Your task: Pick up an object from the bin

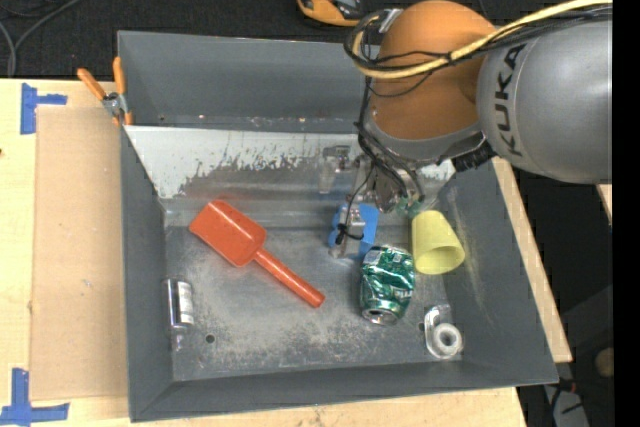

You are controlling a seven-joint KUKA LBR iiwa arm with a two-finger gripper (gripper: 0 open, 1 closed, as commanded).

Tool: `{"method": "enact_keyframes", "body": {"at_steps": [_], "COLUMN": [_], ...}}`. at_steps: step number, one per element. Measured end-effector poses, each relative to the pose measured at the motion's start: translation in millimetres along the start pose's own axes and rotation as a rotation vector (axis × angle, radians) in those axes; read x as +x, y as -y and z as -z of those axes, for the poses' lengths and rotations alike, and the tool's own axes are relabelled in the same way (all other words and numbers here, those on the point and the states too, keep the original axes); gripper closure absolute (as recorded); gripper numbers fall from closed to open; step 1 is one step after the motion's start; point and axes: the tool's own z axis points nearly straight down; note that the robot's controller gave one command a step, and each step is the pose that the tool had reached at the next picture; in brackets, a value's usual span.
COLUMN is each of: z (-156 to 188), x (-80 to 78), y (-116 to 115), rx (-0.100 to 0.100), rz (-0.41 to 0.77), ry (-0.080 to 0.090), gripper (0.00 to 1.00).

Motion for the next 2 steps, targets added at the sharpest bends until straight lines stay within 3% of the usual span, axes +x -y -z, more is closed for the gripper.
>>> {"method": "enact_keyframes", "body": {"at_steps": [1, 2], "z": [4.8, -126.2], "x": [-1.4, -17.4], "y": [0.6, -83.9], "rx": [0.0, -0.002], "rz": [-0.003, -0.125], "ry": [0.008, 0.009], "gripper": [0.0, 0.0]}}
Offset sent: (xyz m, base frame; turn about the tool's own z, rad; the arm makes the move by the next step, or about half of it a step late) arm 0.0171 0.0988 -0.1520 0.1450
